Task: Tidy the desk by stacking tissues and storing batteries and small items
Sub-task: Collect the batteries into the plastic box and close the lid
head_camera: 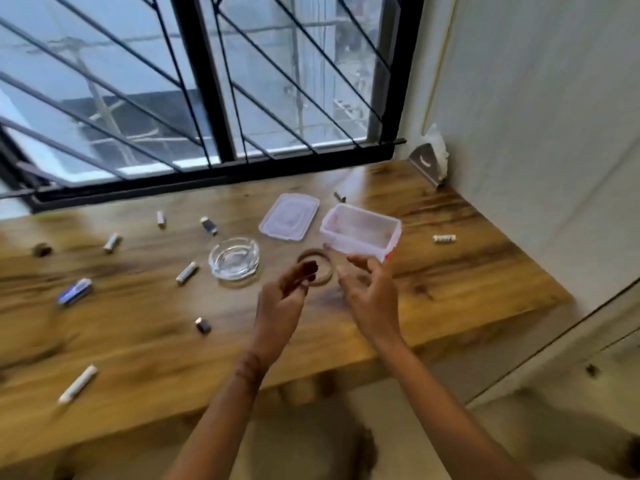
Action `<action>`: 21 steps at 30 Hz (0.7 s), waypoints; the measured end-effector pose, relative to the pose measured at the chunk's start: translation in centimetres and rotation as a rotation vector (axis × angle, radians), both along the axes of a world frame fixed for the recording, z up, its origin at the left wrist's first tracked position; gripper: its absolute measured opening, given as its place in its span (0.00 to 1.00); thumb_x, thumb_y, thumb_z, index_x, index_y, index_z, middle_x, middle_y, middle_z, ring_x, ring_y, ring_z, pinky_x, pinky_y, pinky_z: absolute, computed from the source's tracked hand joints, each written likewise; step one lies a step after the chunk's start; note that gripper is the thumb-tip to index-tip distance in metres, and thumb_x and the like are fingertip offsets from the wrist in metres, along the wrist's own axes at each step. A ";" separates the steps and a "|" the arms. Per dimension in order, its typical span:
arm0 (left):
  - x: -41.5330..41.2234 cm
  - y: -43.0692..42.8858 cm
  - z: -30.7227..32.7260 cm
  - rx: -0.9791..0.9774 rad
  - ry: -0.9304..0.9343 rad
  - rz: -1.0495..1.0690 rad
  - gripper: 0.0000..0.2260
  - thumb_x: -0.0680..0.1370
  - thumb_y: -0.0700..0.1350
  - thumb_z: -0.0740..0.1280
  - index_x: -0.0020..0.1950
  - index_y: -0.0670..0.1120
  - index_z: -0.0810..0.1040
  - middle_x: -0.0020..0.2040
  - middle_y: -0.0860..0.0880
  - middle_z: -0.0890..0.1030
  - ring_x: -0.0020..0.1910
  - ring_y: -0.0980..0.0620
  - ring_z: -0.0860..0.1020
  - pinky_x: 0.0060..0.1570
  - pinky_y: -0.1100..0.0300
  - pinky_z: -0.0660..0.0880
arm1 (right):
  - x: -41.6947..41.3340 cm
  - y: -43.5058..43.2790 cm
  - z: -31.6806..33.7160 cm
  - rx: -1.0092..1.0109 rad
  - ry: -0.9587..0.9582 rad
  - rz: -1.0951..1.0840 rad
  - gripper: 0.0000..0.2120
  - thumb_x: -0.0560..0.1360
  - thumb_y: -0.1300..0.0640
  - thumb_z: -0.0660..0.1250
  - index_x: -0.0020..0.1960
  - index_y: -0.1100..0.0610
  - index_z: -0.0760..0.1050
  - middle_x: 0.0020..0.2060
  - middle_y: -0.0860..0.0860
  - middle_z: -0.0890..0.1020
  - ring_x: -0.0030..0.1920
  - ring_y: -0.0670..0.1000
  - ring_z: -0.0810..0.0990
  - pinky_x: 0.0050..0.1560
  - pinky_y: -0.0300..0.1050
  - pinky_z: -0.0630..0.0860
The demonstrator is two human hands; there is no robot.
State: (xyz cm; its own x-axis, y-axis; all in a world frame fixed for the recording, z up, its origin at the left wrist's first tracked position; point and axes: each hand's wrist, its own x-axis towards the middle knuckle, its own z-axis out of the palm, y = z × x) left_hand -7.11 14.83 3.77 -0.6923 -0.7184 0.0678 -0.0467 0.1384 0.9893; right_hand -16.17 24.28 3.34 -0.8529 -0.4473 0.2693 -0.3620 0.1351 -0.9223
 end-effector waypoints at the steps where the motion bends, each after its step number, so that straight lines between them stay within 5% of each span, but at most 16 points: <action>1: 1.6 0.3 -0.5 0.030 0.006 0.012 0.16 0.76 0.29 0.60 0.59 0.42 0.78 0.52 0.48 0.82 0.52 0.56 0.80 0.55 0.63 0.76 | 1.6 0.4 -0.4 0.009 -0.016 0.020 0.07 0.73 0.58 0.68 0.51 0.55 0.75 0.46 0.48 0.79 0.47 0.45 0.78 0.48 0.36 0.75; 6: 9.1 2.7 -3.6 0.230 0.033 0.135 0.10 0.76 0.31 0.61 0.51 0.42 0.80 0.42 0.45 0.83 0.40 0.58 0.82 0.42 0.70 0.77 | 8.7 1.8 -4.1 0.067 -0.219 0.109 0.06 0.75 0.55 0.66 0.40 0.54 0.77 0.34 0.47 0.81 0.35 0.43 0.79 0.38 0.37 0.75; 10: 13.0 5.1 -9.2 0.545 -0.025 0.235 0.08 0.77 0.36 0.62 0.47 0.38 0.81 0.47 0.37 0.82 0.48 0.42 0.80 0.44 0.59 0.78 | 12.9 2.7 -8.9 -0.034 -0.906 0.001 0.15 0.78 0.53 0.61 0.38 0.61 0.77 0.30 0.55 0.80 0.31 0.52 0.79 0.33 0.42 0.76; 14: 14.6 5.7 -15.3 1.022 0.024 0.436 0.12 0.80 0.42 0.56 0.57 0.38 0.75 0.62 0.39 0.76 0.57 0.42 0.75 0.57 0.53 0.71 | 13.3 3.0 -13.9 -0.228 -1.569 -0.150 0.26 0.77 0.44 0.58 0.61 0.67 0.71 0.47 0.62 0.80 0.50 0.61 0.78 0.58 0.54 0.72; 17: 14.6 4.9 -18.4 1.297 0.194 0.567 0.25 0.80 0.53 0.57 0.72 0.39 0.62 0.72 0.40 0.65 0.70 0.41 0.66 0.68 0.50 0.63 | 11.4 2.3 -16.2 -0.398 -1.625 -0.253 0.38 0.73 0.36 0.60 0.69 0.65 0.63 0.67 0.64 0.69 0.69 0.63 0.65 0.71 0.55 0.61; 21: 13.4 3.7 -20.0 1.382 0.370 0.583 0.37 0.75 0.64 0.55 0.76 0.41 0.54 0.75 0.42 0.59 0.74 0.43 0.59 0.73 0.50 0.56 | 9.4 1.4 -18.1 -0.507 -1.638 -0.276 0.48 0.63 0.27 0.61 0.68 0.62 0.65 0.61 0.59 0.74 0.62 0.59 0.73 0.67 0.55 0.66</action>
State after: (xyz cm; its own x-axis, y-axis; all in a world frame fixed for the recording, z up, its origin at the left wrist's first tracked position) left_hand 6.33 18.53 -16.22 -0.3979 -0.5194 -0.7562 0.5015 -0.8134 0.2948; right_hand -6.82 25.68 -14.81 -0.3933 -0.4050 -0.8254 0.8965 -0.3683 -0.2464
